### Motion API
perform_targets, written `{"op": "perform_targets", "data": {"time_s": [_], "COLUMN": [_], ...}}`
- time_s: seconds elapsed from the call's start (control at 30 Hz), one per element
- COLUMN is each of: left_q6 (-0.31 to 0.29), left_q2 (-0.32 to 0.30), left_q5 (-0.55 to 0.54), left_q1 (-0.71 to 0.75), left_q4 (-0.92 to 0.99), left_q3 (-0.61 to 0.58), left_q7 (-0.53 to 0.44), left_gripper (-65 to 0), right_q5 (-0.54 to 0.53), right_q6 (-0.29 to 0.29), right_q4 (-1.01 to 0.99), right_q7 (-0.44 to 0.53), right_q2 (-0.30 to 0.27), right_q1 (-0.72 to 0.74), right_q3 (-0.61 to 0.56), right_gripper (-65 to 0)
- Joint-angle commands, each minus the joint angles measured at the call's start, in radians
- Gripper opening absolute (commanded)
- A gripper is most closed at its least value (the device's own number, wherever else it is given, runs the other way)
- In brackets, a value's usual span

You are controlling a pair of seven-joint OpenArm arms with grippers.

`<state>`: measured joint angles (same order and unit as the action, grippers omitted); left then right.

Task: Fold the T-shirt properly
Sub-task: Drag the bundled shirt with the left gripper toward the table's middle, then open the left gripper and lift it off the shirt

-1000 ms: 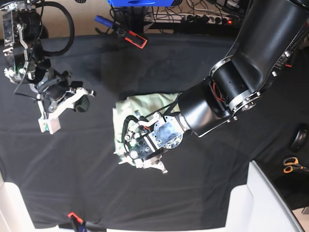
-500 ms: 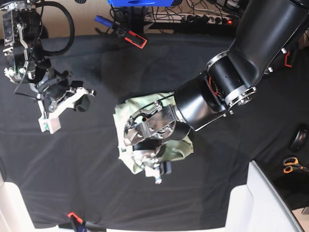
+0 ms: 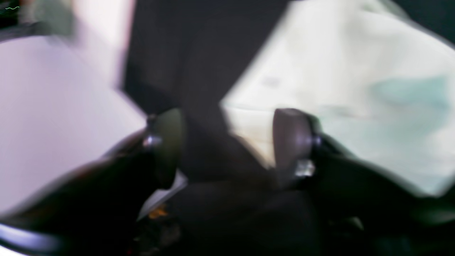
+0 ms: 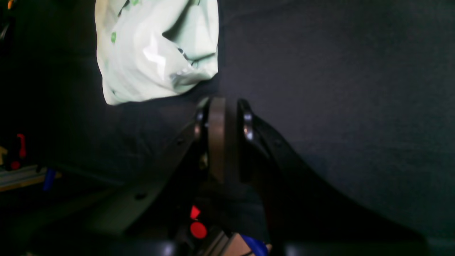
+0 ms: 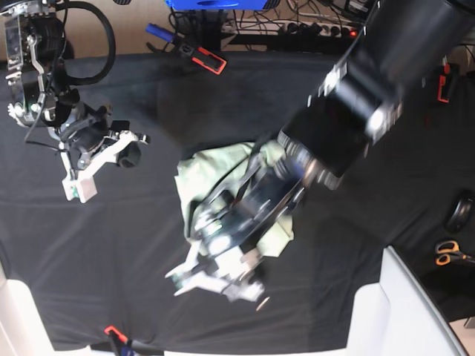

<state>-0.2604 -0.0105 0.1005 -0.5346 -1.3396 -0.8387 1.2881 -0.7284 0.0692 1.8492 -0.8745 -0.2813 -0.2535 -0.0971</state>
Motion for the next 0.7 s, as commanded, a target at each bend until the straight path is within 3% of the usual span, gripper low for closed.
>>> {"op": "perform_targets", "data": {"time_s": [0.0,0.03,0.07,0.3,0.37,0.5,0.67], "left_q6": [0.008,0.008,0.008,0.008,0.008,0.008,0.008], "left_q2": [-0.021,-0.033,-0.044,-0.081,-0.084,-0.090,-0.022], "left_q5": [0.034,0.034,0.034,0.028,0.028,0.029,0.028], "left_q1": [0.000,0.049,0.095,0.305,0.328,0.293,0.212], "left_q4": [-0.044,-0.082,-0.117,-0.235,-0.206,-0.087,-0.004], "left_q3": [0.057,0.114,0.170,0.467,0.526,0.557,0.557], "left_q7": [-0.001,-0.017,-0.029,-0.143,-0.199,-0.241,-0.239], "left_gripper": [-49.4,-60.6,-65.0,-65.0,-65.0,-65.0,-65.0], "right_q5": [-0.006,-0.006,-0.006,-0.003,0.022,0.194,0.257], "right_q6": [-0.010,-0.010,-0.012,-0.194,-0.207,-0.208,-0.234], "right_q4": [0.016,0.016,0.016,0.002,-0.004,0.004,-0.006], "right_q7": [0.015,0.015,0.015,0.021,0.022,0.024,0.117], "right_q2": [-0.009,-0.009,-0.009,-0.011,-0.020,-0.031,-0.023], "right_q1": [0.009,0.009,0.009,0.009,0.013,0.055,0.084], "right_q3": [0.003,0.003,0.001,0.001,-0.003,-0.151,-0.244], "right_gripper": [-58.6,-58.6,-58.6,-58.6,-58.6,-58.6,-58.2]}}
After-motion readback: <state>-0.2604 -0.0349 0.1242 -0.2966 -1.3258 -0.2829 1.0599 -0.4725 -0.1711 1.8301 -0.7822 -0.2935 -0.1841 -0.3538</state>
